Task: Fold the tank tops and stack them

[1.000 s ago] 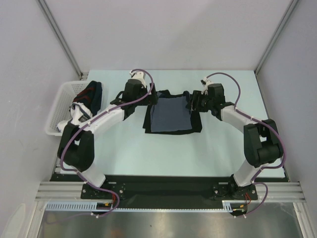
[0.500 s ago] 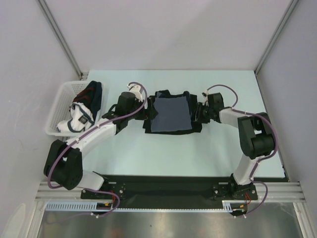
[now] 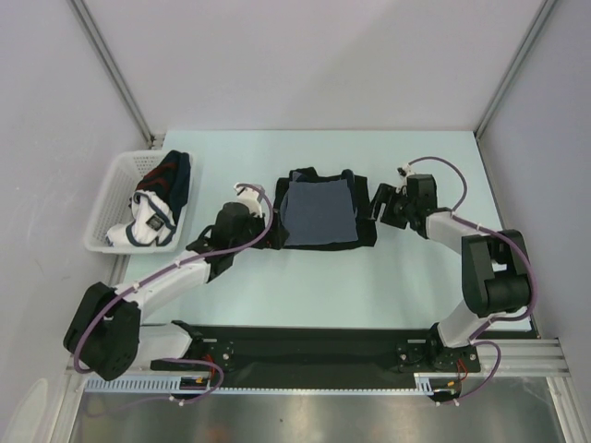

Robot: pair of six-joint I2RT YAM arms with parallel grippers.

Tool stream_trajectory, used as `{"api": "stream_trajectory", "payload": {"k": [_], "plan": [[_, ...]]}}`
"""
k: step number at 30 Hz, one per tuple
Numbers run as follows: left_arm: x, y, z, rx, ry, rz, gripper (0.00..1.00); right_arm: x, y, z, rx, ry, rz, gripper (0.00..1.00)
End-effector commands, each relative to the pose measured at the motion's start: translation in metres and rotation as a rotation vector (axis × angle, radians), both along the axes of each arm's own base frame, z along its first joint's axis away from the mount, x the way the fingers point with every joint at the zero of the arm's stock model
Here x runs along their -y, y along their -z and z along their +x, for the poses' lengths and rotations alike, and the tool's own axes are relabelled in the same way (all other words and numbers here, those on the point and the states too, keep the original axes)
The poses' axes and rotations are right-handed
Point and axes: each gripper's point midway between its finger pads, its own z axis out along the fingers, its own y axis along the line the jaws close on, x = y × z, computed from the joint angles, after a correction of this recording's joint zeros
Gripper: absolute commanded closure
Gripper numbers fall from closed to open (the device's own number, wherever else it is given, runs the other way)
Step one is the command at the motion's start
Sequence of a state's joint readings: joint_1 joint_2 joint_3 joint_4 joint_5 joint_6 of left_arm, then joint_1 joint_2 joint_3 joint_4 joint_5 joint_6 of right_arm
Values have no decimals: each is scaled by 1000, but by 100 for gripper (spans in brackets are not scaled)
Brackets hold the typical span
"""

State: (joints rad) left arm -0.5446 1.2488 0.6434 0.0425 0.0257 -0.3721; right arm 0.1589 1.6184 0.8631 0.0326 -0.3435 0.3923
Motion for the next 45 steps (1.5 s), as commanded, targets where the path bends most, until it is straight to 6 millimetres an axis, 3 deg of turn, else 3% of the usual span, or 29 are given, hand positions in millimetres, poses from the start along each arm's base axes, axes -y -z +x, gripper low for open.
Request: {"api": "stream_trajectory", "payload": {"k": [1,10,16,21,22,23,25,26,27,30,31,32,33,34,37,38,40,41,42,43,45], "plan": [[-1,-35,18,160,-28,-41,8,10,6,9,4,53,-14,27],[-12,-43,15,202,-83,-56,7,-7,32,15,-57,4,-18,30],[-17,-45,15,212,-105,-54,7,-16,48,20,-95,-19,-45,46],[-18,-45,15,213,-109,-52,7,-8,54,23,-116,14,-63,92],[-18,-46,15,215,-109,-52,7,-4,54,23,-117,32,-67,100],[-18,-46,15,215,-110,-51,7,3,54,23,-119,52,-68,100],[-19,-46,15,214,-111,-50,7,30,42,30,-93,151,-59,100],[-19,-46,15,213,-111,-49,7,42,47,23,-103,193,-55,100],[-19,-45,15,211,-112,-49,7,67,34,27,-77,277,-39,100],[-19,-46,15,211,-111,-56,7,120,34,14,-87,454,-44,100],[-18,-45,14,210,-108,-55,7,140,21,13,-55,543,-47,100],[-17,-45,13,207,-105,-59,7,153,27,0,-75,598,-54,100],[-17,-45,13,206,-103,-62,7,171,25,-6,-67,670,-77,100],[-17,-45,13,204,-104,-62,7,196,11,-11,-36,773,-62,100],[-17,-47,12,206,-100,-68,7,250,15,-47,-44,1033,-135,100],[-17,-46,12,202,-100,-68,7,264,7,-58,-30,1141,-116,100],[-16,-46,11,201,-98,-70,7,293,18,-97,-82,1321,-161,100],[-16,-45,11,198,-97,-69,7,297,11,-107,-68,1390,-135,100],[-16,-45,11,197,-97,-70,7,301,10,-114,-60,1413,-136,96],[-16,-46,11,199,-97,-71,7,304,9,-120,-49,1444,-138,67],[-15,-47,10,198,-93,-75,7,311,-3,-134,-20,1517,-167,31]]}}
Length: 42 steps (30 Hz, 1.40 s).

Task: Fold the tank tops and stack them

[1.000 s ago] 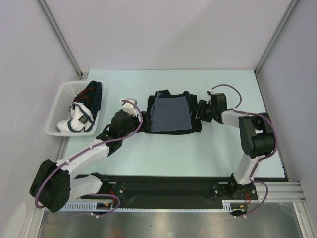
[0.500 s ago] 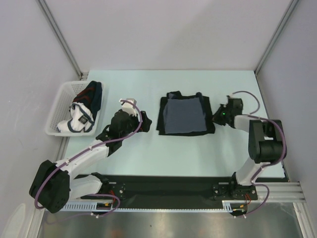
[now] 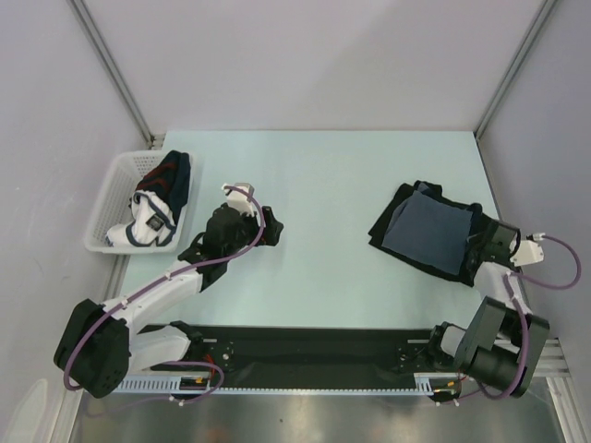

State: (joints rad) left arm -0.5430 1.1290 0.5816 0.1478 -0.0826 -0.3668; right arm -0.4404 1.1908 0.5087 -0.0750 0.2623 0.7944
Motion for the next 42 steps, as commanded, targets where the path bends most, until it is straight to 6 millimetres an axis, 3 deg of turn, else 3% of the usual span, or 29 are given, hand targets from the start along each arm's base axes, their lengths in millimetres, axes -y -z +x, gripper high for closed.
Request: {"api": "stream_trajectory", "payload": {"k": [1,2,5,8,9,11,12,13,15,17,18,21,22,23,24,27,31,32,34,39,42], "plan": [[1,-12,-1,31,2,-36,7,28,-24,-28,11,222,-99,16],[1,-12,-1,31,4,-37,7,28,-24,-38,-19,245,-105,14],[-2,-13,-1,31,-13,-37,8,32,-52,-46,21,276,-173,13],[-12,-24,-3,70,-61,-59,8,32,-90,-51,42,300,-283,12],[-14,-26,-4,82,-72,-66,8,23,-114,-40,78,267,-332,11],[-19,-33,-9,111,-82,-81,8,11,-141,-29,102,200,-395,6],[-22,-35,-9,120,-96,-84,8,-3,-156,-13,134,105,-406,4],[-24,-40,-11,137,-98,-92,8,-25,-163,3,158,5,-409,3],[-28,-43,-12,154,-116,-97,8,-51,-170,24,173,-113,-406,0],[-32,-44,-13,168,-127,-102,9,-96,-166,45,189,-291,-375,0],[-34,-45,-13,175,-135,-100,9,-117,-154,57,157,-414,-363,1],[-38,-47,-16,194,-150,-106,8,-185,-141,74,157,-722,-385,0],[-41,-47,-16,199,-162,-107,9,-201,-133,73,157,-784,-376,0],[-44,-45,-17,193,-175,-103,8,-232,-138,76,229,-882,-367,0],[-45,-45,-19,187,-185,-115,9,-266,-130,72,258,-1072,-350,0],[-48,-41,-27,171,-181,-130,9,-324,-118,56,331,-1307,-336,0],[-54,-26,-41,170,-156,-100,8,-354,-86,41,312,-1430,-300,0],[-55,-21,-43,171,-150,-83,8,-360,-86,41,343,-1439,-296,0],[-58,-9,-48,166,-145,-75,8,-365,-66,32,330,-1475,-289,0],[-58,-29,-47,233,-134,-91,6,-374,-61,36,368,-1472,-258,0],[-57,-30,-49,253,-119,-93,4,-370,-63,38,374,-1443,-271,0]]}}
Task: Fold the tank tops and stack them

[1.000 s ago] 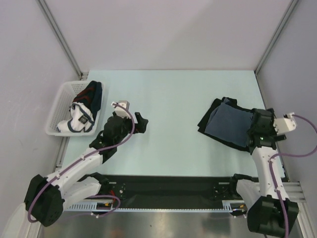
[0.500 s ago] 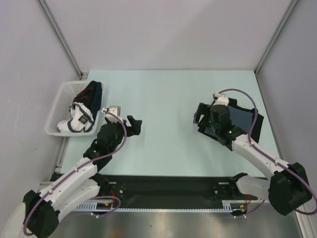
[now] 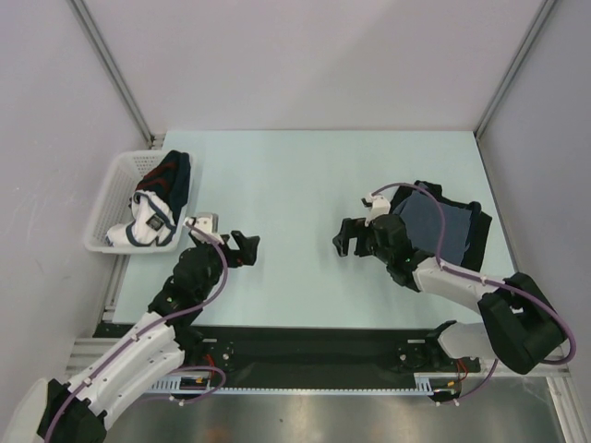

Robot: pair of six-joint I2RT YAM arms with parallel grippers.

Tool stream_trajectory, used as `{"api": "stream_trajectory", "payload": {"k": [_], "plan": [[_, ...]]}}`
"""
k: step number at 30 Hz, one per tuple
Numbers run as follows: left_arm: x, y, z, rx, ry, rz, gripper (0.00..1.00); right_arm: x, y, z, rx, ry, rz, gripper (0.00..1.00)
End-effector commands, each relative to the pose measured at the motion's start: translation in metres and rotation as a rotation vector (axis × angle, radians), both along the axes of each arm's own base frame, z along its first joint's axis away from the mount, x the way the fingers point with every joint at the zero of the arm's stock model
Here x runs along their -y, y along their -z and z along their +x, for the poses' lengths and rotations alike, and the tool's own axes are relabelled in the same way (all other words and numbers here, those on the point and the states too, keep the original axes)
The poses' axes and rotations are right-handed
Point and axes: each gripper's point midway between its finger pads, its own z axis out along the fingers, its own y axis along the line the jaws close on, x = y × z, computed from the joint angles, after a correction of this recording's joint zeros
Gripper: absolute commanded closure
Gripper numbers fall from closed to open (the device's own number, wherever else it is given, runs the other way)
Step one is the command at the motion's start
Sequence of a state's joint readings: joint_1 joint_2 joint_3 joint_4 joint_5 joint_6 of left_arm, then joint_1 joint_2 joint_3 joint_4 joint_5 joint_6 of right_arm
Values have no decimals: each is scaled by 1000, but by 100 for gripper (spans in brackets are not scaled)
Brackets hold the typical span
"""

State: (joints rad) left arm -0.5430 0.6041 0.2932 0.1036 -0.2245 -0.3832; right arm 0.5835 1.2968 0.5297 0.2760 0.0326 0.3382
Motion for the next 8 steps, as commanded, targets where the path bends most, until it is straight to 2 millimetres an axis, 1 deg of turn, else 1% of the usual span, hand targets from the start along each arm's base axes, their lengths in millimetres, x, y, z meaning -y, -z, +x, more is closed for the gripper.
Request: {"api": "stream_trajectory", "payload": {"k": [1,4,7,8], "plan": [[1,-12,0,68,20,-5,3,-8,-31,13,115,11,63,0],[0,-13,1,70,13,-1,2,-5,-33,14,120,28,66,0],[-1,-13,1,74,11,4,0,-9,-37,13,128,7,85,0],[-1,-14,1,75,11,3,0,-8,-34,11,129,9,84,0]]}}
